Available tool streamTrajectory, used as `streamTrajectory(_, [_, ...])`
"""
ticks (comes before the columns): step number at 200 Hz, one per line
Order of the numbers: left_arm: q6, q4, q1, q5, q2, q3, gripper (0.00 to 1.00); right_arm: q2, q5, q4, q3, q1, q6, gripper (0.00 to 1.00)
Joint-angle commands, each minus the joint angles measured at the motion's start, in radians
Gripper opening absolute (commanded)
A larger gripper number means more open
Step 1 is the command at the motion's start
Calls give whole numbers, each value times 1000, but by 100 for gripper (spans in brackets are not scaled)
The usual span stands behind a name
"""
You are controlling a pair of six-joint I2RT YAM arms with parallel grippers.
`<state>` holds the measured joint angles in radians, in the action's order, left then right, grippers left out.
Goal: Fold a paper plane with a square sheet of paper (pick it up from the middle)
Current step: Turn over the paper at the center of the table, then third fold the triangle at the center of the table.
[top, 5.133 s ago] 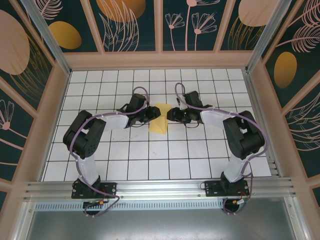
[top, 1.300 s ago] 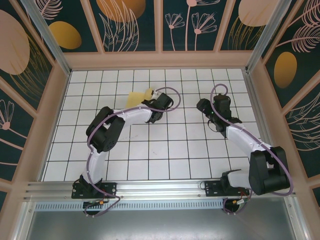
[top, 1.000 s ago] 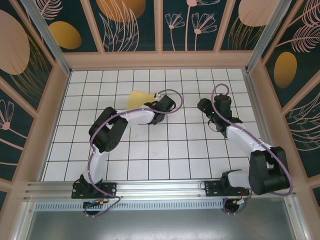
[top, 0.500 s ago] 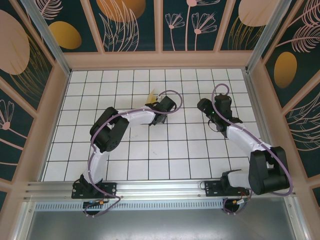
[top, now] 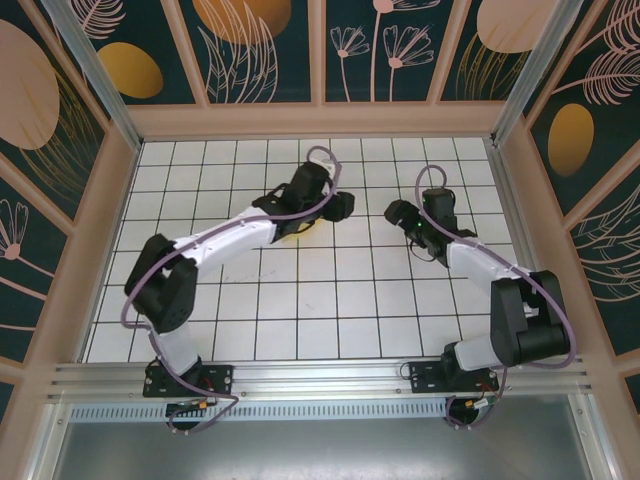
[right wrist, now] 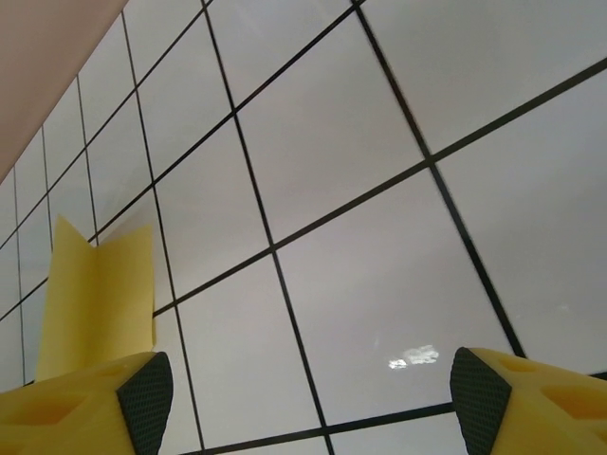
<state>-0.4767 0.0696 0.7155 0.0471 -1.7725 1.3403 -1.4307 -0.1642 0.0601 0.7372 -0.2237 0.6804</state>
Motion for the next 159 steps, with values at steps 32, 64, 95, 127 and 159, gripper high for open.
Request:
streamTrajectory(32, [-218,-206,-218,221,7,-206,50,-157,-206,78,126,-123,-12,79])
streamTrajectory(64, [-278,-263,-287,221,0,-280,47,-255,-287,138,193,-224,42,79])
streamTrajectory(95, [-288,-271,-310,212,-15,-306,46,-346,-315,177,244,-286,109,78])
streamTrajectory(127, [-294,-275,-321,217,-29,-321,46,-418,-322,210,254,-306,201,75])
streamTrajectory(159, [-293,-281,-323,221,-38,-326,46,-459,-377,272,257,-327,247,68])
